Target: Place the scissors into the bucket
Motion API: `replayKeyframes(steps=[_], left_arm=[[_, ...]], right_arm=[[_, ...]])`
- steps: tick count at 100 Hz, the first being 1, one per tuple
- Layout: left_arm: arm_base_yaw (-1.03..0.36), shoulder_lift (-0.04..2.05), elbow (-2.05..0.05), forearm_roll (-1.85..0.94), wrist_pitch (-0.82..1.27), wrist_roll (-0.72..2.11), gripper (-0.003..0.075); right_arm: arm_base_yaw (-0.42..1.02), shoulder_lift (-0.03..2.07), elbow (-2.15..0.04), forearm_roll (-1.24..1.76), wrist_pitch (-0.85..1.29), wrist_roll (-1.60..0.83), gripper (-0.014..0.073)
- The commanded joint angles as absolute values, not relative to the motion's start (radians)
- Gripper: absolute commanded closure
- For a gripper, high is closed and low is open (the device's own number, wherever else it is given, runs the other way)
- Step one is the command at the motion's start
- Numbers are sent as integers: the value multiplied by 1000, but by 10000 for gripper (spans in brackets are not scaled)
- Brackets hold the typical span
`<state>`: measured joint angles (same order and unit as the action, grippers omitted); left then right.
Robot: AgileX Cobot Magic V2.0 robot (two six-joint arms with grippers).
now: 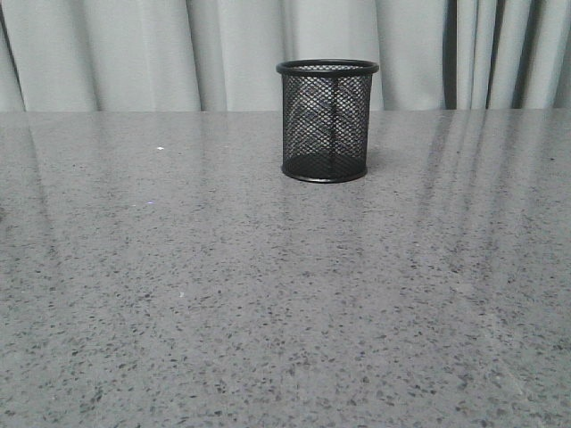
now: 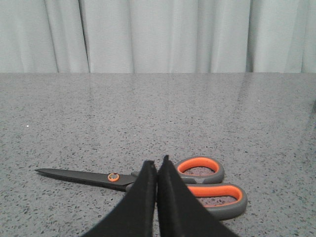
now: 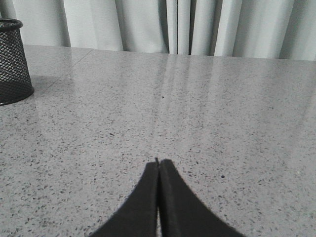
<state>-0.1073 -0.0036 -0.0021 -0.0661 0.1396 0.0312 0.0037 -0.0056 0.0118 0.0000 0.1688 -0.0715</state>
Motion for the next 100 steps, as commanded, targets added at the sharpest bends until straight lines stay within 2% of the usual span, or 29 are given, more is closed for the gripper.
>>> replayKeyframes(steps=[1,34,63,100], left_arm=[[-103,-29,26,-77,61,22,741],[-103,-29,26,-126,61,22,741],[-103,-29,26,-349,59,22,741],[-103,-29,18,-748,0,22,741]], right_arm=[[-1,-32,28,-9,93,-70,659],[-1,-32,28,133,95,-70,659],[-1,-32,28,159,16,-70,659],[-1,-32,26,682,-22,-70,659]])
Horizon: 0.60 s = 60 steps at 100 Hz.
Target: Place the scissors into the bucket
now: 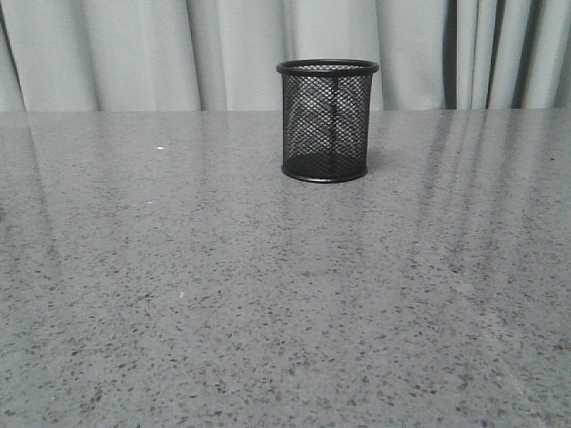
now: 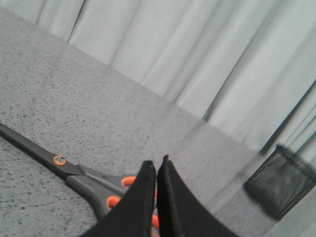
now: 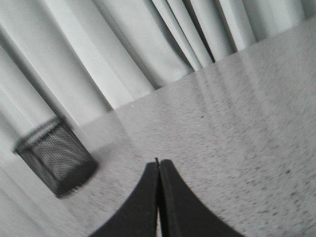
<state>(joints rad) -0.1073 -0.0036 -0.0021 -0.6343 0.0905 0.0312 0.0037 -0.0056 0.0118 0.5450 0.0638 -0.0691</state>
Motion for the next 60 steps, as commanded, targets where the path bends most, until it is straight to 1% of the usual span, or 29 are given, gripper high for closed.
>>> replayKeyframes(steps=[1,8,18,33,47,60], left_arm=[[-103,-29,17,-767,0,22,741],[-103,-29,7,-831,-10,22,741],[-103,-29,-28,-834,-8,22,741],[-103,-22,-113,-820,10,29,741],[-103,52,-238,-738,108,29,741],[-103,177,-406,-542,277,29,741]], right_arm=[[-1,-32,24,685,-24,-70,659],[-1,-32,9,690,-21,-70,658],[-1,-31,-34,690,0,-70,658],[-1,5,-146,603,130,-70,645],[-1,131,-295,489,309,-70,645],[0,304,-448,422,490,-70,645]])
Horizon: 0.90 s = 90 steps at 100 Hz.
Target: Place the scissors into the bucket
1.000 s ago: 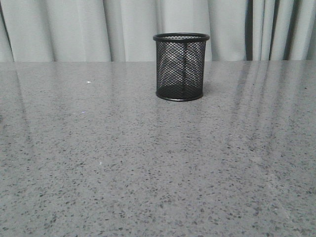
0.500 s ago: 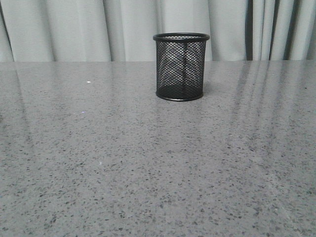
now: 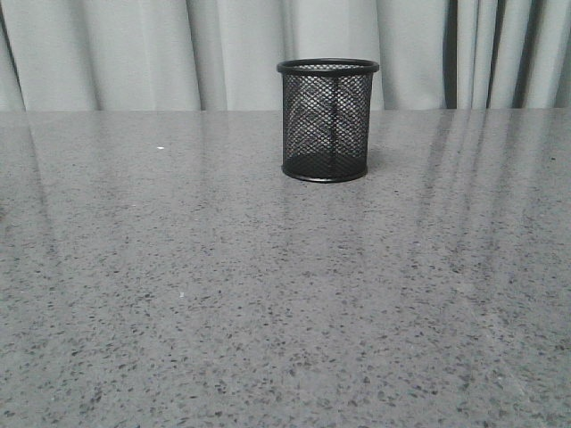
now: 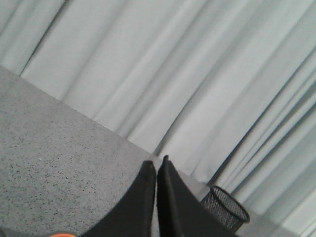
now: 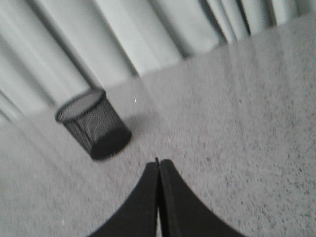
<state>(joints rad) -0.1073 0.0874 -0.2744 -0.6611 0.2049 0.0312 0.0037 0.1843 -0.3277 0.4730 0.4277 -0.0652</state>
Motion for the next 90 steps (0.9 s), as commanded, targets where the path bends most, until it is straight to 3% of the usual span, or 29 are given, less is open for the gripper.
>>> replayKeyframes(steps=[1,26,48,62,74,81,90], left_arm=[[-103,193,-415,-530,300,29,741],[-103,433,-737,-246,705,31,741],[-103,514,-842,-216,833,32,741],[-103,526,-857,-216,852,32,741],[-103,534,-857,-241,856,72,733],[-103,536,-857,-299,858,167,678],[-103,536,-857,-342,849,208,554]], right_arm=[[0,313,-466,420,500,-70,645],[32,554,-687,382,694,-99,645],[35,584,-705,382,704,-109,634],[35,584,-705,382,721,-113,496],[35,584,-705,382,730,-113,273],[35,584,-705,384,730,-113,198],[35,584,-705,386,730,-113,189]])
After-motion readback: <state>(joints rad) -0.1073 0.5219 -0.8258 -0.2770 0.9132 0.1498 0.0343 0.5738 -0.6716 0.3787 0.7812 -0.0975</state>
